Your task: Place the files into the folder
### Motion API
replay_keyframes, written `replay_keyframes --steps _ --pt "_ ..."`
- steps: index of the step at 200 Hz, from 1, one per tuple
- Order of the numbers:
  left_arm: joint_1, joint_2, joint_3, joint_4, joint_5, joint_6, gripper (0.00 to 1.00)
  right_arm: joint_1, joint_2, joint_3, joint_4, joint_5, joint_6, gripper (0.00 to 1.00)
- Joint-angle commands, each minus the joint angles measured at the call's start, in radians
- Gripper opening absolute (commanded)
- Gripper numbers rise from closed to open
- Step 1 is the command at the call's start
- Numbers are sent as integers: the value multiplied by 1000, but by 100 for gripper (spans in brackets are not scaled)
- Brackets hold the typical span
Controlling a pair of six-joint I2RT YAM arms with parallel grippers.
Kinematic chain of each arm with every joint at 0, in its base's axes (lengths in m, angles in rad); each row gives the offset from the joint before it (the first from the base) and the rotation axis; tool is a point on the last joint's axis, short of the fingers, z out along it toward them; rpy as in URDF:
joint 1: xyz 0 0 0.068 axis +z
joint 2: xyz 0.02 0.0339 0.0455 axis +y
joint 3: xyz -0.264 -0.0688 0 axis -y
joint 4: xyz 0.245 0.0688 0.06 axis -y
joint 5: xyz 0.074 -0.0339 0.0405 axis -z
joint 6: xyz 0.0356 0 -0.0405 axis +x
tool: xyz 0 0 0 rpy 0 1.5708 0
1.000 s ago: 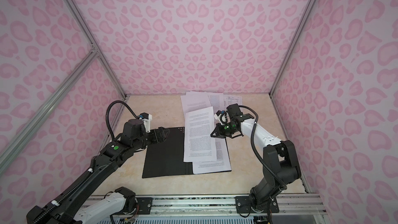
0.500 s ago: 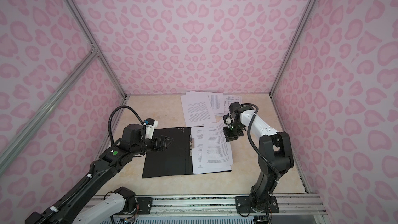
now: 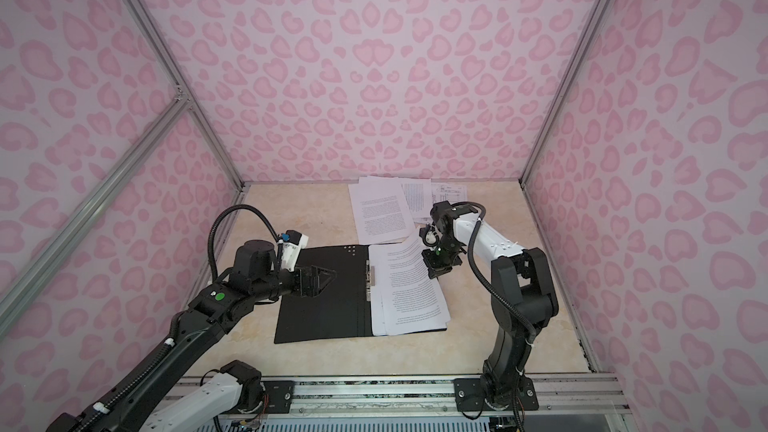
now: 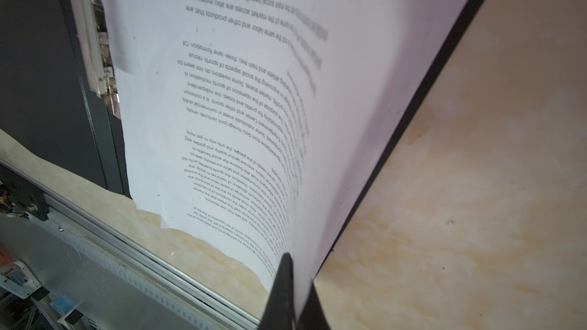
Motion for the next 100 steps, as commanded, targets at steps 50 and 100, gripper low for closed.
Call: replay_keyframes --steps 50,100 --pt "1 20 7 0 13 10 97 -3 32 -23 56 -83 48 0" --pt "1 23 5 2 14 9 97 -22 35 -55 91 -109 81 0"
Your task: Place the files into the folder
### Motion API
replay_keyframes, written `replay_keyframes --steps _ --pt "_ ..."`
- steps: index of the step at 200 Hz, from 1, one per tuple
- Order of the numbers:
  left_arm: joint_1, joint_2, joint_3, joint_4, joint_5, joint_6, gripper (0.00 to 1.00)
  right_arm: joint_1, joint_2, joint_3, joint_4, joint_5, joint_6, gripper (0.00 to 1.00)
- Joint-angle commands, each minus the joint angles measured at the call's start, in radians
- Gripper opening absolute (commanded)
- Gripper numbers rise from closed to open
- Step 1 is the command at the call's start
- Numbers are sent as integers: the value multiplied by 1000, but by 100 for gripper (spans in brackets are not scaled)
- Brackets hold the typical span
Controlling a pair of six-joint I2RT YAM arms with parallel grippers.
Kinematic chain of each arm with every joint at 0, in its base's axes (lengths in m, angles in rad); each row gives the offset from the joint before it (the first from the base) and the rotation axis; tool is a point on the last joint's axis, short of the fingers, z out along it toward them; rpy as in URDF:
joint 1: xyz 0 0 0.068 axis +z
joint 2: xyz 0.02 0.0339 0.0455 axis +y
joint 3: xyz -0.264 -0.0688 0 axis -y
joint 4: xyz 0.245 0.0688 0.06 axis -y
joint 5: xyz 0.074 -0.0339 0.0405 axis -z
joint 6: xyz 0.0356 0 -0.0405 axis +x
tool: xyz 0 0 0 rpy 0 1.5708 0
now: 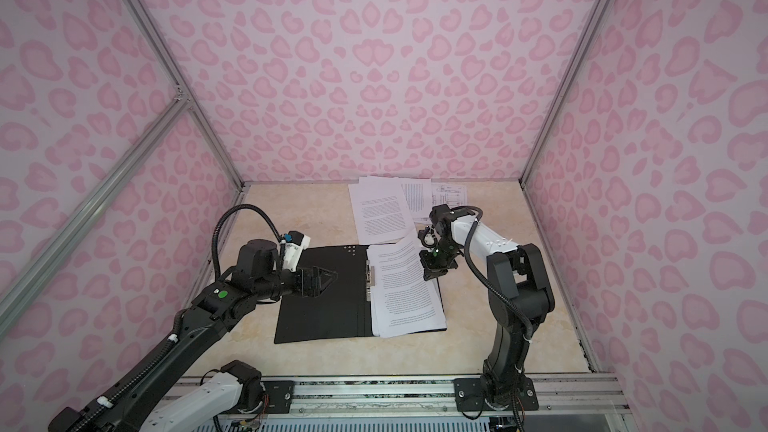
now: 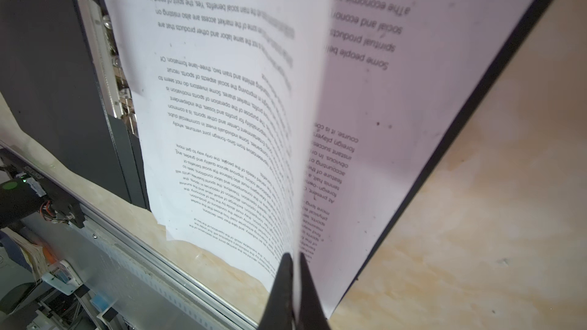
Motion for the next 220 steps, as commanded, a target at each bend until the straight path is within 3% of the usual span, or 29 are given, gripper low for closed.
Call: replay_keyframes --steps 1,78,220 --pt "1 3 5 4 10 9 97 -8 4 -17 23 -27 24 0" --pt "1 5 6 4 10 7 97 -25 -6 -80 96 -46 96 0" --pt "1 6 3 4 10 4 97 -22 -15 -120 135 -56 115 3"
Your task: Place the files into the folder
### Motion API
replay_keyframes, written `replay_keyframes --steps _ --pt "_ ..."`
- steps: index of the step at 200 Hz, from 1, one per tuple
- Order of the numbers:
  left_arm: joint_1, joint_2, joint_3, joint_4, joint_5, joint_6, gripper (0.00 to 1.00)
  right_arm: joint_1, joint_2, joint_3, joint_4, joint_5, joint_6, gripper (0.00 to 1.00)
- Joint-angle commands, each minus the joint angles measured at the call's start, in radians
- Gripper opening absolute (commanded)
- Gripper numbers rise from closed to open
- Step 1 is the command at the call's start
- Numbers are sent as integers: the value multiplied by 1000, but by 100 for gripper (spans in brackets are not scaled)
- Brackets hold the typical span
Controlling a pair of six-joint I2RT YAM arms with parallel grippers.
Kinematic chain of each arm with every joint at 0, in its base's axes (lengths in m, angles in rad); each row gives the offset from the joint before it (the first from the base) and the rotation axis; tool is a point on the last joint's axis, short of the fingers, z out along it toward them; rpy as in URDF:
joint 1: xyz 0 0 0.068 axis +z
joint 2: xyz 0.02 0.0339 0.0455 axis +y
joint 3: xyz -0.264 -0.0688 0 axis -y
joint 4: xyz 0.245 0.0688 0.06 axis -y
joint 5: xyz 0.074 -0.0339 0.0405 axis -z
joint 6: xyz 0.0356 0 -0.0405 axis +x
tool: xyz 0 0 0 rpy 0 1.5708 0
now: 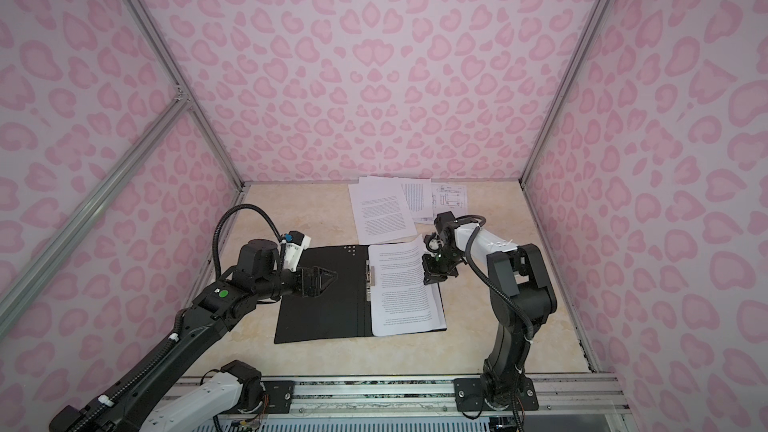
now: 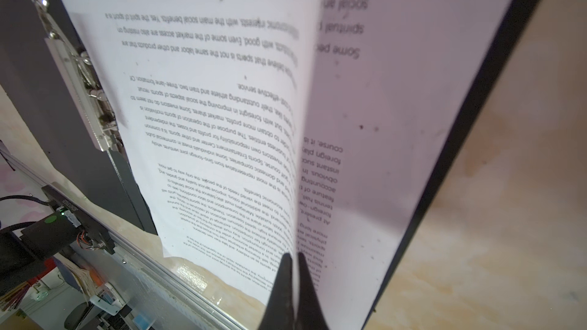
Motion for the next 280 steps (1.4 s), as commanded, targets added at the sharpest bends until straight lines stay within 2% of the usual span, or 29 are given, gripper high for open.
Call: replay_keyframes --steps 1,39,61,110,134,136,138,140,142,177,217,231,239,258,280 --pt "1 1 4 4 10 4 97 0 -4 -3 3 0 1 3" --pt "1 1 4 1 5 4 97 4 -13 -3 8 1 1 13" --pt "0 1 4 4 7 4 97 3 -21 -3 12 15 7 23" --pt "1 -1 6 5 11 6 97 -1 -42 -32 31 41 23 38" --pt "1 -1 7 5 11 6 97 -6 -58 -45 32 70 32 67" --pt "2 -1 7 5 11 6 97 -6 -59 -45 31 74 34 75" --pt "1 -2 8 5 10 6 97 -6 -62 -45 30 85 35 87" --pt "1 -3 7 7 10 6 97 -6 -63 -45 27 91 35 94" --pt "2 -3 7 7 11 6 97 -6 -65 -45 25 103 37 97" --pt "7 -10 11 18 15 3 97 -27 -151 -59 30 175 63 98" --pt "52 -12 14 29 26 -22 97 -26 -382 -53 60 470 156 98" --pt "69 -20 13 35 24 -35 97 -35 -484 -79 110 593 215 98" --pt "78 -25 14 36 22 -40 97 -43 -538 -103 157 625 225 98" --pt "91 -31 19 34 -6 -51 97 -80 -622 -155 260 564 254 98" --pt "93 -42 20 26 -46 -59 97 -131 -621 -155 317 445 261 98"
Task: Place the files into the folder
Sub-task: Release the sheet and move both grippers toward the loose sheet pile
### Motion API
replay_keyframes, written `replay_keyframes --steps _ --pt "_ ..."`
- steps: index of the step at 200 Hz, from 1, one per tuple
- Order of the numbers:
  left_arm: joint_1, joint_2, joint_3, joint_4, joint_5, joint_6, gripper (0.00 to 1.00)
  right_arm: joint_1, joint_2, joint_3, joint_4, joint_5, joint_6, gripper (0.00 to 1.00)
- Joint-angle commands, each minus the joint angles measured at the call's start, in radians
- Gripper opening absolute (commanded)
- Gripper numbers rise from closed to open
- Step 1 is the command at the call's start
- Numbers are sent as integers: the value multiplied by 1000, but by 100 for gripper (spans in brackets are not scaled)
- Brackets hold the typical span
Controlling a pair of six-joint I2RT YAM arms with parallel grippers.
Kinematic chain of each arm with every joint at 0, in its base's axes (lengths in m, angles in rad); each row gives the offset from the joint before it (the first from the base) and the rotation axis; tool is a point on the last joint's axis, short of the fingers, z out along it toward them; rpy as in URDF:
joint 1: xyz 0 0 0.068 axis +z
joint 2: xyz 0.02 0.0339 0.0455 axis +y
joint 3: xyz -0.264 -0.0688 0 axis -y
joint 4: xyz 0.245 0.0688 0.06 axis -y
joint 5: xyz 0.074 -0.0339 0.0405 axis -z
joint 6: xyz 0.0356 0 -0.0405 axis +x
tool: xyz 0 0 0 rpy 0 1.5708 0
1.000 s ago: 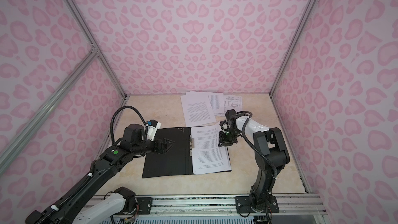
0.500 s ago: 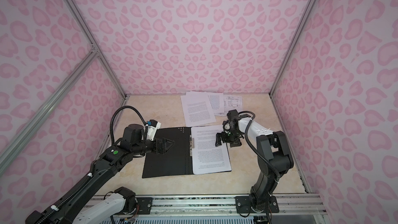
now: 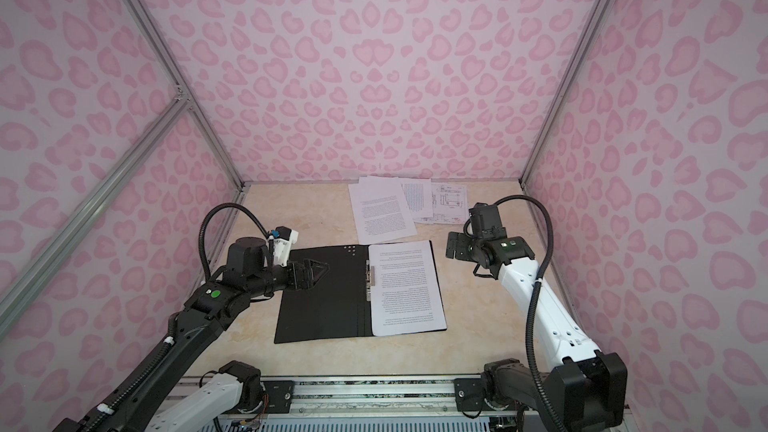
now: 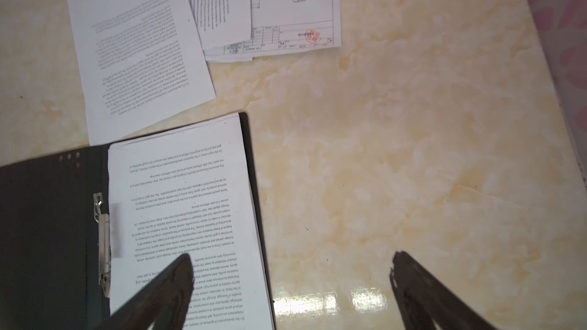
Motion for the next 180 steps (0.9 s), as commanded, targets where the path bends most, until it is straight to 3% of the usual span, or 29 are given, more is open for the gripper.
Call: replay_keyframes --steps 1,28,50,74,99,137,180 --pt "2 -14 14 17 -40 -14 97 -37 2 -6 125 -66 42 98" --pt "3 -6 7 47 -5 -65 99 -64 52 21 195 -192 60 94" --pt "2 50 15 81 25 -109 99 -64 105 -34 370 -284 82 90" --pt "3 174 55 114 54 -130 99 -63 266 0 464 -401 53 83" --pt "3 376 168 113 64 -124 96 -52 456 109 506 -501 21 78" --pt "16 772 447 105 49 -92 83 -31 745 331 508 -558 12 74" --pt "49 1133 730 151 138 -121 77 -2 1001 607 425 -575 -4 71"
